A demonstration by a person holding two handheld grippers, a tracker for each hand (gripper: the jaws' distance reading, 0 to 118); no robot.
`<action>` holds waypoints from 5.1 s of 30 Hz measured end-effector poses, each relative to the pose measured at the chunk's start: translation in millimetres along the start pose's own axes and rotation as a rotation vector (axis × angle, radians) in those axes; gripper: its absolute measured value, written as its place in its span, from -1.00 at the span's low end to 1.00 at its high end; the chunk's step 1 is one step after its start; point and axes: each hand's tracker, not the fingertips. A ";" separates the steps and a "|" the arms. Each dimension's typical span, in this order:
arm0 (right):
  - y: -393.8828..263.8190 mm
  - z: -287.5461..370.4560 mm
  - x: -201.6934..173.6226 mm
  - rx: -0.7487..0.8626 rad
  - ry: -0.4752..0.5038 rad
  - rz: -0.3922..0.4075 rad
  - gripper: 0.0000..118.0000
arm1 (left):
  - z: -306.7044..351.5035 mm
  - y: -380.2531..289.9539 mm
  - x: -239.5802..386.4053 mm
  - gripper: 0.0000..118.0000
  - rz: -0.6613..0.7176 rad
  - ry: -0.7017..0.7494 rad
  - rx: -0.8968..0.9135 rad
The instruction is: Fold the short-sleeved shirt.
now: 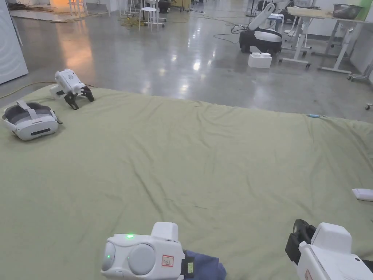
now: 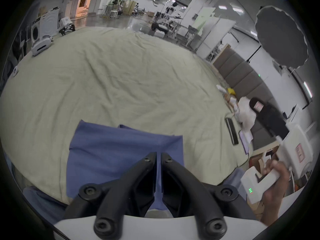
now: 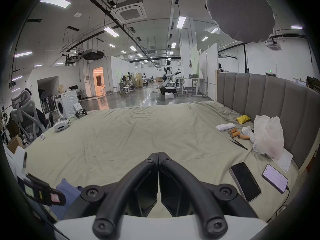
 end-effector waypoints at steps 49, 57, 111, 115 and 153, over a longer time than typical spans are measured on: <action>-21.7 18.1 -99.3 0.047 0.039 0.111 -1.00 | 101.9 -0.3 -67.0 -0.98 -0.249 0.468 0.967; -116.8 -23.7 -176.6 -0.215 0.136 0.139 -1.00 | 95.1 -27.7 -122.8 -0.98 -0.137 0.355 0.731; -7.1 -49.0 -70.0 -0.002 0.028 0.165 -1.00 | 177.6 77.2 -351.4 -0.71 0.326 -0.233 0.104; 8.5 -43.6 -53.9 0.021 -0.018 0.175 -1.00 | 203.4 86.9 -386.5 -0.71 0.359 -0.081 0.103; 22.9 -57.0 -41.1 0.065 -0.015 0.049 -1.00 | 50.2 54.7 -99.8 0.36 -0.293 0.352 0.641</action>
